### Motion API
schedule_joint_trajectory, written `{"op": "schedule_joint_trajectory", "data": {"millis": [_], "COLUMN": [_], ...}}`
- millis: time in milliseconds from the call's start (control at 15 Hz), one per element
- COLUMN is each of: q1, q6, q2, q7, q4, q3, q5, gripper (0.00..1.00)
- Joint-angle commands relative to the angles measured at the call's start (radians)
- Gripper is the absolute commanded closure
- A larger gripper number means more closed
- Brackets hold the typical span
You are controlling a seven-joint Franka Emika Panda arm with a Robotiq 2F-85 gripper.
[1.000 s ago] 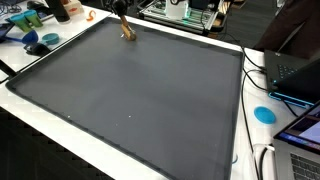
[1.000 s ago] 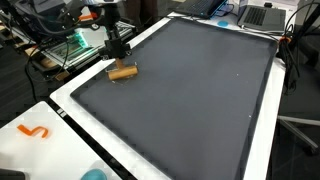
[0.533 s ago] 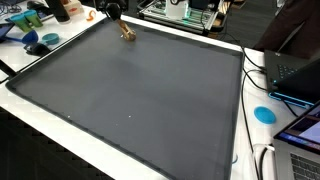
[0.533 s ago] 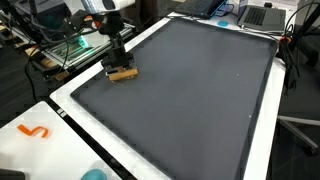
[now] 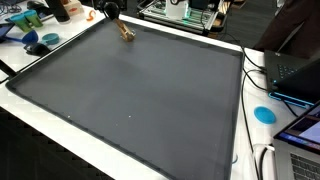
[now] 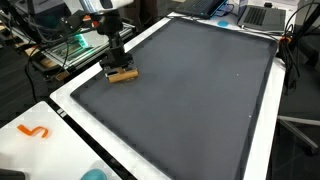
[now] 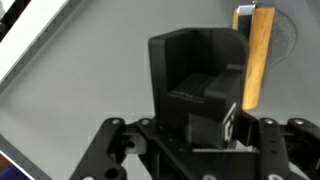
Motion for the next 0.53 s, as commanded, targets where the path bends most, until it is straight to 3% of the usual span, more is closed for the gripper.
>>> {"op": "schedule_joint_trajectory", "data": {"millis": [0,467], "q1": [-0.03,-0.045], "q6": [0.091,0.161], "q2": [0.065,0.084], "q7": [0.031,0.051], "q4": [0.023,0.042], "q3": [0.01,0.015], "q5": [-0.041,-0.046], "gripper": [0.75,0.75]}}
